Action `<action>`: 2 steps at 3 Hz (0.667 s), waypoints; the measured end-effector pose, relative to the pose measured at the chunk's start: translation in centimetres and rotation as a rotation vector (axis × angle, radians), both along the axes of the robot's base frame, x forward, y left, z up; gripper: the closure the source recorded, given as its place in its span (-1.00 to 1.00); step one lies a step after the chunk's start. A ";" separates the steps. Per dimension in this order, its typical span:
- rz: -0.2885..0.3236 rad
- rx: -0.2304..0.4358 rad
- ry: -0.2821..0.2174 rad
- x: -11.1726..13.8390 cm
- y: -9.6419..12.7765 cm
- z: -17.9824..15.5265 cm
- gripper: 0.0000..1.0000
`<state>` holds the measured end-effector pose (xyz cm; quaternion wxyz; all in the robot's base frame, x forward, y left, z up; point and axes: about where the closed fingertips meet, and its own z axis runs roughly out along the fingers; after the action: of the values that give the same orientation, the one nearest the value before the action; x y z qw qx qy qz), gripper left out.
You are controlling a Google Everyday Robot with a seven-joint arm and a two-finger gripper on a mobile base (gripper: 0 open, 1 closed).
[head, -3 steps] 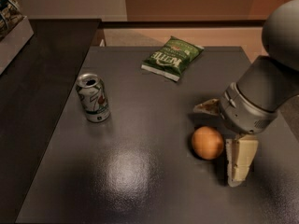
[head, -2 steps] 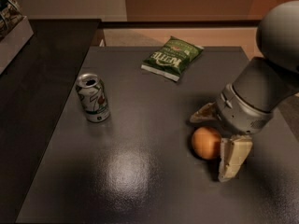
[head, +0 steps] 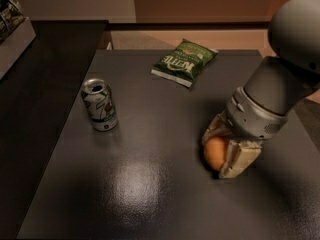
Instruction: Move orange near 7up can
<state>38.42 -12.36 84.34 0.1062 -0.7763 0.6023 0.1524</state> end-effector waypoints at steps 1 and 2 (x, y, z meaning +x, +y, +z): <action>0.010 0.000 -0.005 0.3 1.6 1.3 0.76; 0.012 0.011 -0.028 1.3 4.6 2.8 1.00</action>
Offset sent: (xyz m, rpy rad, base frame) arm 0.0249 0.0814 0.0453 0.0244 -0.0490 0.0068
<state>39.67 -7.80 87.09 0.1182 -0.7813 0.5954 0.1454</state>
